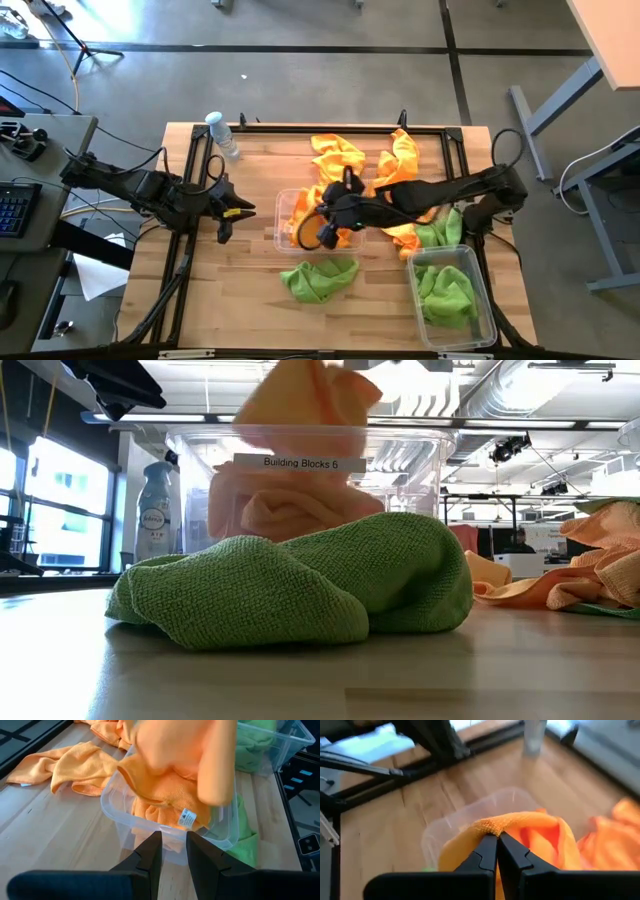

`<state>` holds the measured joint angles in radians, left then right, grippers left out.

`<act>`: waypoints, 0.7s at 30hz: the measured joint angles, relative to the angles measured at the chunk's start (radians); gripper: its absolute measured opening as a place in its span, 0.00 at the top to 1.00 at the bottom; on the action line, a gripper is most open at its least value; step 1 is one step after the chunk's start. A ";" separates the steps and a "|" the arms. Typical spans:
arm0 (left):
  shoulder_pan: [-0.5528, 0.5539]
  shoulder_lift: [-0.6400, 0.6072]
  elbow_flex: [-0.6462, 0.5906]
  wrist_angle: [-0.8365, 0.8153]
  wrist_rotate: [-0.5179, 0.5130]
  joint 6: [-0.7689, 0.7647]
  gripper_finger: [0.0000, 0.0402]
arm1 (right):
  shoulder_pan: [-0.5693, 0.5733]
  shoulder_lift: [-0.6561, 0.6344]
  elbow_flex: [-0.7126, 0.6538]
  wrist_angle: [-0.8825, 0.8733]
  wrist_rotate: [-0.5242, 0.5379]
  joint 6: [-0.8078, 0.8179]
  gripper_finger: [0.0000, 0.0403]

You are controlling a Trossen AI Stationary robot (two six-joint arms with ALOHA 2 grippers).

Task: Sort microfiber towel by color & place in baskets
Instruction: Put the orange towel into the top transparent bin

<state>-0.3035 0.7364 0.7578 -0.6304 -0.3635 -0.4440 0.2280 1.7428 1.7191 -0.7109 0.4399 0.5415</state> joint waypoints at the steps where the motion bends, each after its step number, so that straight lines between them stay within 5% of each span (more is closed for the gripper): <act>1: 0.000 0.000 0.000 0.000 -0.001 -0.001 0.81 | -0.012 0.014 0.000 -0.007 -0.024 0.028 1.00; 21: 0.000 0.000 0.000 0.000 -0.036 0.000 0.81 | -0.119 0.206 0.000 -0.115 -0.291 0.532 1.00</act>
<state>-0.3035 0.7364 0.7578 -0.6308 -0.3995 -0.4442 0.1088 1.9492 1.7191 -0.8264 0.1487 1.0739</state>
